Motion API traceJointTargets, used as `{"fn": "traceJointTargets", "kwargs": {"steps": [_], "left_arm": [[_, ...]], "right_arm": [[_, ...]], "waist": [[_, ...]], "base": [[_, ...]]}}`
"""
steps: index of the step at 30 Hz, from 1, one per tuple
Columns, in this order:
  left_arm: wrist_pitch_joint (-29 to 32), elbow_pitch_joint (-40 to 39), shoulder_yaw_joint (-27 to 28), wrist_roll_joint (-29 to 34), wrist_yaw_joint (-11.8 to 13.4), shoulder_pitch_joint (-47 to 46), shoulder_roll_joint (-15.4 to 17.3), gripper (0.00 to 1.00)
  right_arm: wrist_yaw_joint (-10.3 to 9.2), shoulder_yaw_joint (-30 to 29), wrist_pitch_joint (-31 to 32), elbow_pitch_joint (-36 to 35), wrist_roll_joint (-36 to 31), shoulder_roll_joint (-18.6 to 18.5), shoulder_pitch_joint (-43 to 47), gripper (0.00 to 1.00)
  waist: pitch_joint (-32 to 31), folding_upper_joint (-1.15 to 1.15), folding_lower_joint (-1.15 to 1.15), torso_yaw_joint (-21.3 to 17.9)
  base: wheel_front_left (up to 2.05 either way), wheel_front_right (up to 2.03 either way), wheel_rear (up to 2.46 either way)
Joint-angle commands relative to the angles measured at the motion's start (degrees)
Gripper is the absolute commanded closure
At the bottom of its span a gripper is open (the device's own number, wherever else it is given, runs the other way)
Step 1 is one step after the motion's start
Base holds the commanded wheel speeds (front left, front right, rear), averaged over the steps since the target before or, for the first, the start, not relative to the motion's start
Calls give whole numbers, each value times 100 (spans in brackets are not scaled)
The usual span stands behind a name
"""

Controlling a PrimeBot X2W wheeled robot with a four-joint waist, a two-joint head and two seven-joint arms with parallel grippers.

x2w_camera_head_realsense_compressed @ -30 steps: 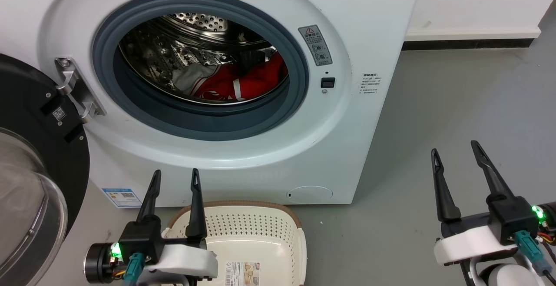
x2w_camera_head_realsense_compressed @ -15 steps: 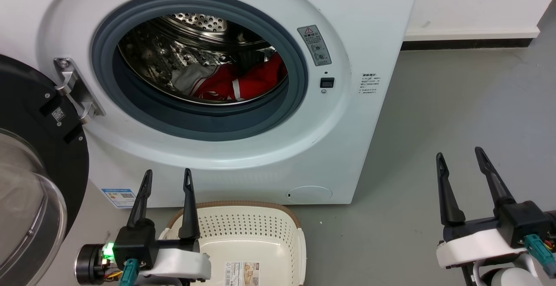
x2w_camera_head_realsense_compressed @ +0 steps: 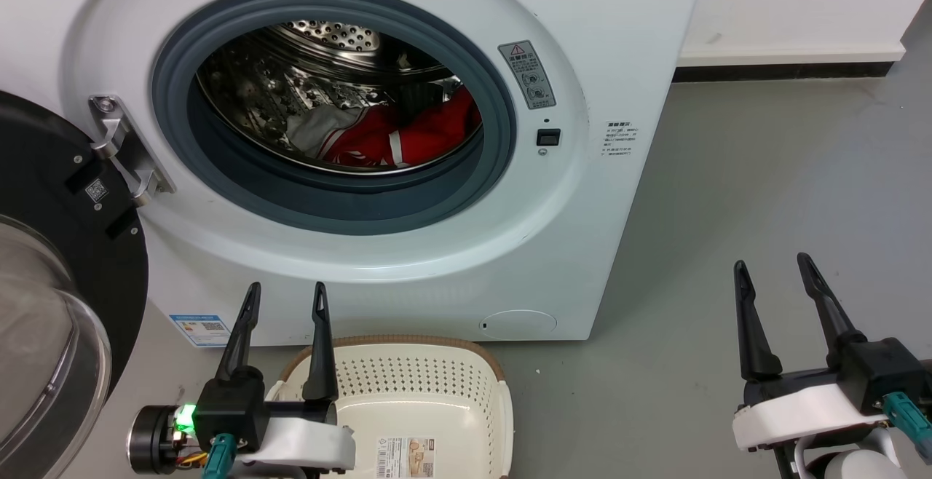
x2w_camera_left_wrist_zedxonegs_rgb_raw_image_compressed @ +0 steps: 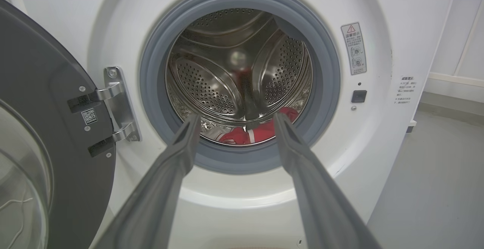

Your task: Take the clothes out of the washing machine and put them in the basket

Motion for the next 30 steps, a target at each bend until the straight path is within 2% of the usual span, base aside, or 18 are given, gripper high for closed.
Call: {"fn": "traceJointTargets", "kwargs": {"steps": [1, 10, 16, 19, 24, 30], "left_arm": [[-16, 12, 20, 15, -11, 31, -10, 0], [-16, 220, 48, -29, -203, -128, -16, 0], [-15, 611, 180, 17, -496, -632, 98, 0], [-16, 851, 320, 70, -499, -1061, 207, 0], [-15, 1380, 473, 78, -678, -1990, 543, 0], [-13, 2387, 539, 112, -904, -3472, 1134, 0]], "right_arm": [[-4, -8, -14, 23, 4, 7, -73, 0], [-4, -29, -14, -24, 45, 7, -196, 0], [-4, -29, -14, -194, 157, 7, -466, 0], [-4, -35, -14, -326, 274, 8, -644, 0], [-4, -36, -14, -498, 355, 7, -935, 0], [-4, -1, -14, -630, 452, 10, -1222, 0]], "waist": [[0, 0, 0, -1], [210, 0, 0, -79], [798, 0, 0, -270], [1216, 0, 0, -403], [1911, 0, 0, -630], [2654, 0, 0, -896]], "base": [[0, 0, 0], [0, 0, 0], [0, 0, 0], [0, 0, 0], [0, 0, 0], [0, 0, 0]]}}
